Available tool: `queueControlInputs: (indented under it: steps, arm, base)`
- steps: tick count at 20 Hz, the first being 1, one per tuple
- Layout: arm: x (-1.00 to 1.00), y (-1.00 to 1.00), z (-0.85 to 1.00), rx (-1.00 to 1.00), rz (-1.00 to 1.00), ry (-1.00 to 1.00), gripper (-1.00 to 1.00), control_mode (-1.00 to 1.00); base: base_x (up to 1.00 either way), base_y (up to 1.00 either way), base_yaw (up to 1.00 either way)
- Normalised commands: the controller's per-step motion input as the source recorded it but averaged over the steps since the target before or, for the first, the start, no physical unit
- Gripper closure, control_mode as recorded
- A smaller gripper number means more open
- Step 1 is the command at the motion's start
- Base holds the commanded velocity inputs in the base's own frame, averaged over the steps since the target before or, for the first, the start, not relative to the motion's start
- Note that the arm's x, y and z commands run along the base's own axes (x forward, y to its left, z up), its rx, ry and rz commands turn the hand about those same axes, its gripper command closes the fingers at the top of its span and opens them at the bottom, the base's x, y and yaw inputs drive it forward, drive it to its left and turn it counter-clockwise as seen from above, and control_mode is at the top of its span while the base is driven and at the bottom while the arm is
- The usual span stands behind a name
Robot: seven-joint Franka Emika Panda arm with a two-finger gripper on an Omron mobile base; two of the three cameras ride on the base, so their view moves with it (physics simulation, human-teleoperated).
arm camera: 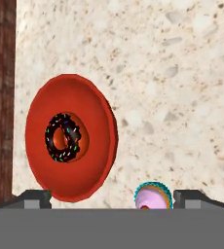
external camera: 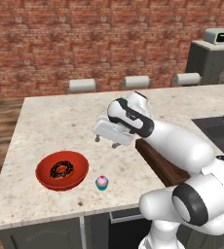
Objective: Place the bowl with donut and the cupcake onto the tray.
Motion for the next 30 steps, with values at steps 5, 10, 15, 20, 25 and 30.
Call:
queueControlInputs:
  steps: [5, 10, 15, 20, 25, 30]
  arm:
    - [0.00, 0.26, -0.34, 0.05, 0.01, 0.00, -1.00, -1.00]
    - [0.00, 0.15, -0.38, 0.04, 0.00, 0.00, -1.00, -1.00]
    - [0.00, 0.00, -0.46, 0.06, 0.00, 0.00, -1.00, -1.00]
    - [0.00, 0.12, -0.23, 0.03, 0.00, 0.04, -1.00, -1.00]
    - [0.00, 0.22, -0.11, 0.02, 0.00, 0.06, -1.00, -1.00]
    - [0.09, 0.14, -0.06, 0.01, 0.00, 0.04, -1.00, -1.00]
  base:
    - [0.00, 0.00, 0.00]
    - [0.00, 0.00, 0.00]
    - [0.00, 0.00, 0.00]
    - [0.00, 0.00, 0.00]
    - [0.00, 0.00, 0.00]
    - [0.00, 0.00, 0.00]
